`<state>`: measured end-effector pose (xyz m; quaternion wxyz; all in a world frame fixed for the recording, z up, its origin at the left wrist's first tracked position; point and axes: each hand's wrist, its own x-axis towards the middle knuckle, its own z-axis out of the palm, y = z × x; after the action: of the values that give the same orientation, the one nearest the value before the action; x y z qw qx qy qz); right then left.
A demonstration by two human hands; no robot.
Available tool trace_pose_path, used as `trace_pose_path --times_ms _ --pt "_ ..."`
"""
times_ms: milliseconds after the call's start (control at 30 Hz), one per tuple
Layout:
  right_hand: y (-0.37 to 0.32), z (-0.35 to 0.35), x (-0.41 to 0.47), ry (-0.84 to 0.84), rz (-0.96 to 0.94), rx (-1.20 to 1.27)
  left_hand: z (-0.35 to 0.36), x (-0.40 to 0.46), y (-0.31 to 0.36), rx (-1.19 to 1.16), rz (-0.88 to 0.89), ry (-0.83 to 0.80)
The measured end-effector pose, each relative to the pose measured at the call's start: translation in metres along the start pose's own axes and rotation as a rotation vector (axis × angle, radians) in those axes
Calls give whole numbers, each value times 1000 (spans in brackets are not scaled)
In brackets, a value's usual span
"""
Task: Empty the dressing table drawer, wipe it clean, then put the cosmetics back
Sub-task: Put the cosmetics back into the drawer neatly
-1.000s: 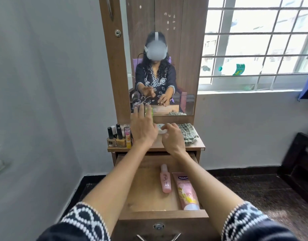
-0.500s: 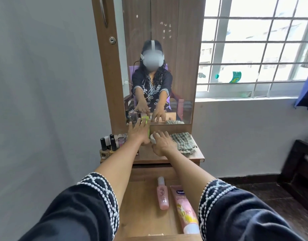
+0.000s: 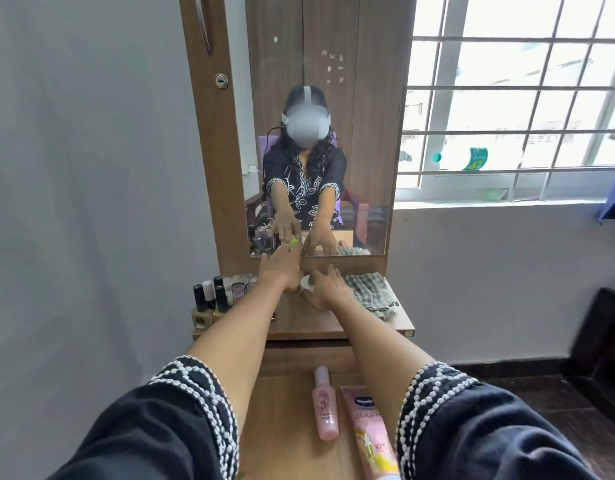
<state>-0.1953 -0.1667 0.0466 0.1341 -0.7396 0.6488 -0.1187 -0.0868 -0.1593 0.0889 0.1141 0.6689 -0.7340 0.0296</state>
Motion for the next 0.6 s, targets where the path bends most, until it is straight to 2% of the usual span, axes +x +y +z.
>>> trace_pose_path --times_ms 133,433,600 --pt "2 0 2 11 5 3 2 1 5 -6 18 89" --pt "3 3 -5 116 -26 16 0 -2 1 -169 -28 61" --pt "10 -3 -21 162 -59 135 -5 -15 6 -193 13 153"
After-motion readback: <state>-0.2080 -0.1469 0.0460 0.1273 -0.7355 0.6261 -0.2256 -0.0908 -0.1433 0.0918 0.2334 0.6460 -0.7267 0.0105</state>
